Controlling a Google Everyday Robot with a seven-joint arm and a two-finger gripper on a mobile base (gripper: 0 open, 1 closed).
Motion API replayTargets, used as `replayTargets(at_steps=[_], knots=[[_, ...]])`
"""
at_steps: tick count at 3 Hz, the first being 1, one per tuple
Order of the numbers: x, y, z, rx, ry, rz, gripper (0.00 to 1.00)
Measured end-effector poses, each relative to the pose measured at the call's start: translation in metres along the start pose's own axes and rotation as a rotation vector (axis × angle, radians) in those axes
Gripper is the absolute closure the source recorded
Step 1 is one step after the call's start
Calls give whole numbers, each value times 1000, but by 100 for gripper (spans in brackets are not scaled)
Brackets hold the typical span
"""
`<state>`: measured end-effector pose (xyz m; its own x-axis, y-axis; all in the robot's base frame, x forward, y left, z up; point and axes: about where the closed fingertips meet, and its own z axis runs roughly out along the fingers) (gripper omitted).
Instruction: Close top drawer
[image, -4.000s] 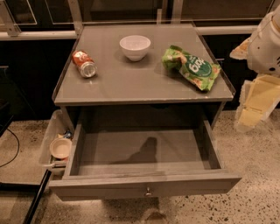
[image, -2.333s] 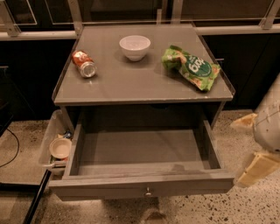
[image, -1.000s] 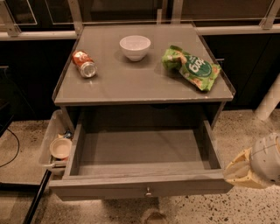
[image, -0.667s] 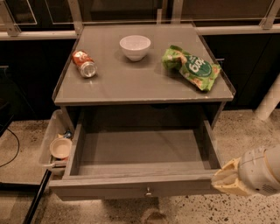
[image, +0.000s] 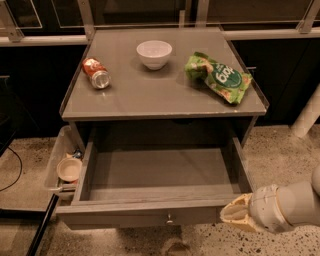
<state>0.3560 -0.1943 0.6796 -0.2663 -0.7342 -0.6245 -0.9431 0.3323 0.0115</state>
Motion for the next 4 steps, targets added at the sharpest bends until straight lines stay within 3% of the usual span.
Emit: replayTargets(at_steps=[1,2,4], knots=[[7,-2,28,-21,-39,9,100],[9,-2,30,-23,-41,11,82],[9,-2,30,-23,-41,11,35]])
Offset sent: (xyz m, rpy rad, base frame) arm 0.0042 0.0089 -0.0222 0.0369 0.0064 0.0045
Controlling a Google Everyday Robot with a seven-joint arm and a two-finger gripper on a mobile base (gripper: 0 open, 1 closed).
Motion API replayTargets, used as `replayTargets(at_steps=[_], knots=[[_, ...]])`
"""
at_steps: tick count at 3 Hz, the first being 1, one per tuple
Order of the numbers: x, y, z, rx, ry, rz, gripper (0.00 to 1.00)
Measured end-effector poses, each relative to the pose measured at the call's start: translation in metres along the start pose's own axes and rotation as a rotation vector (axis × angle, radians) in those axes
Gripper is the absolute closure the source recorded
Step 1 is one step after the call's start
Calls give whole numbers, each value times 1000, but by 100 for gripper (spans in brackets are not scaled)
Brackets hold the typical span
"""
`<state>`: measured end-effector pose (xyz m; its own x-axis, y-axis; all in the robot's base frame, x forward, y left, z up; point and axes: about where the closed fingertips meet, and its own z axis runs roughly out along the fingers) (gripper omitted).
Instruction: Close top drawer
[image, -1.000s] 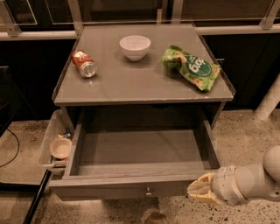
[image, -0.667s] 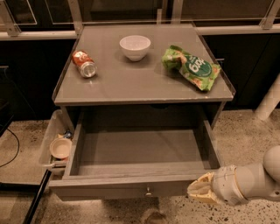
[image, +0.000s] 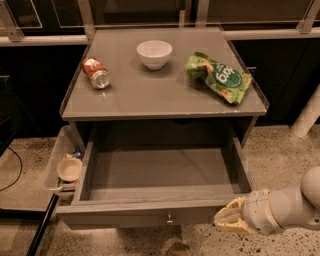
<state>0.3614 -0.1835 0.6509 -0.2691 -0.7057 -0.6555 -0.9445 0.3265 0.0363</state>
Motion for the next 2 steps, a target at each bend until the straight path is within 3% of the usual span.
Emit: replayTargets(at_steps=[1,2], knots=[[-3,-6,6,-8,-7,-5,12],[-11,-14,13,-4,-29,-12,0]])
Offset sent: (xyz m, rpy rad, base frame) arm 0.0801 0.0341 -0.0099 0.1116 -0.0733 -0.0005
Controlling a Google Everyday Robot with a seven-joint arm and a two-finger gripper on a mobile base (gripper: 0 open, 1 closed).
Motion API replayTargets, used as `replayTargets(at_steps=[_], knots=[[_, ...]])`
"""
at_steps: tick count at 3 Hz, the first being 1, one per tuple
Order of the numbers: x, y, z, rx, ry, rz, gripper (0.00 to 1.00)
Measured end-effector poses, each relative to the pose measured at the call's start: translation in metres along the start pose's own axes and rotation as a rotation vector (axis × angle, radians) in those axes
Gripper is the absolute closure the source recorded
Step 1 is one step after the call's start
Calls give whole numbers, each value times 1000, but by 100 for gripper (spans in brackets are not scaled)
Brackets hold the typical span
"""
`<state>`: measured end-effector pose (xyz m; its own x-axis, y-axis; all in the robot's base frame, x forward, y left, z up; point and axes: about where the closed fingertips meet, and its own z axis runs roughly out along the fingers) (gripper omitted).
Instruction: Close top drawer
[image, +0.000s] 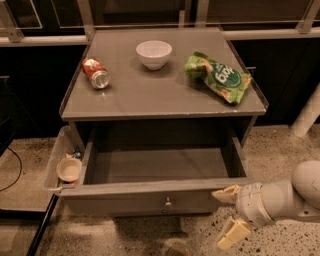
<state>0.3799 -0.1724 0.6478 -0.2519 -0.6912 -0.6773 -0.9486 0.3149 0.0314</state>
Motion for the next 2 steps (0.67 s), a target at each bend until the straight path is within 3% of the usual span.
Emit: replayTargets(at_steps=[2], knots=[[-36,-52,20,61,-84,-89,42]])
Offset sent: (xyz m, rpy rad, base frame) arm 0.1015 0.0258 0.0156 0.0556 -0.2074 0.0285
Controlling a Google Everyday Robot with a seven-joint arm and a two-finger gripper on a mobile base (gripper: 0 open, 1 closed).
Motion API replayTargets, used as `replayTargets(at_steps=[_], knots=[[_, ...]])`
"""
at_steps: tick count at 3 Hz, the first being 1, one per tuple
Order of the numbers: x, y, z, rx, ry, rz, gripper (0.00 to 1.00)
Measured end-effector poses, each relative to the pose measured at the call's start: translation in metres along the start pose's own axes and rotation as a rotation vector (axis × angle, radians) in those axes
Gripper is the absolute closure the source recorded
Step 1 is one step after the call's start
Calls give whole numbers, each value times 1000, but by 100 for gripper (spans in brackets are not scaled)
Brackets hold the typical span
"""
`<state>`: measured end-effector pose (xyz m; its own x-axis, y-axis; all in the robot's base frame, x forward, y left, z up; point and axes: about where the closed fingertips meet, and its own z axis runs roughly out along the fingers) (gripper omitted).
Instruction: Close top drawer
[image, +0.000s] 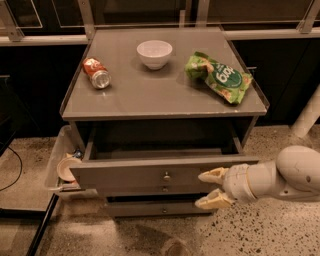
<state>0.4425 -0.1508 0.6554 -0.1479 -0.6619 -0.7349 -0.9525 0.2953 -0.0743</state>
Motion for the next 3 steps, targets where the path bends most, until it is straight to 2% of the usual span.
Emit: replayTargets(at_steps=[1,2,3], knots=[[-10,-42,-3,53,24,-51,65],[-4,-100,-11,109,75,-61,88],[-2,-107,-14,119,80,-57,100]])
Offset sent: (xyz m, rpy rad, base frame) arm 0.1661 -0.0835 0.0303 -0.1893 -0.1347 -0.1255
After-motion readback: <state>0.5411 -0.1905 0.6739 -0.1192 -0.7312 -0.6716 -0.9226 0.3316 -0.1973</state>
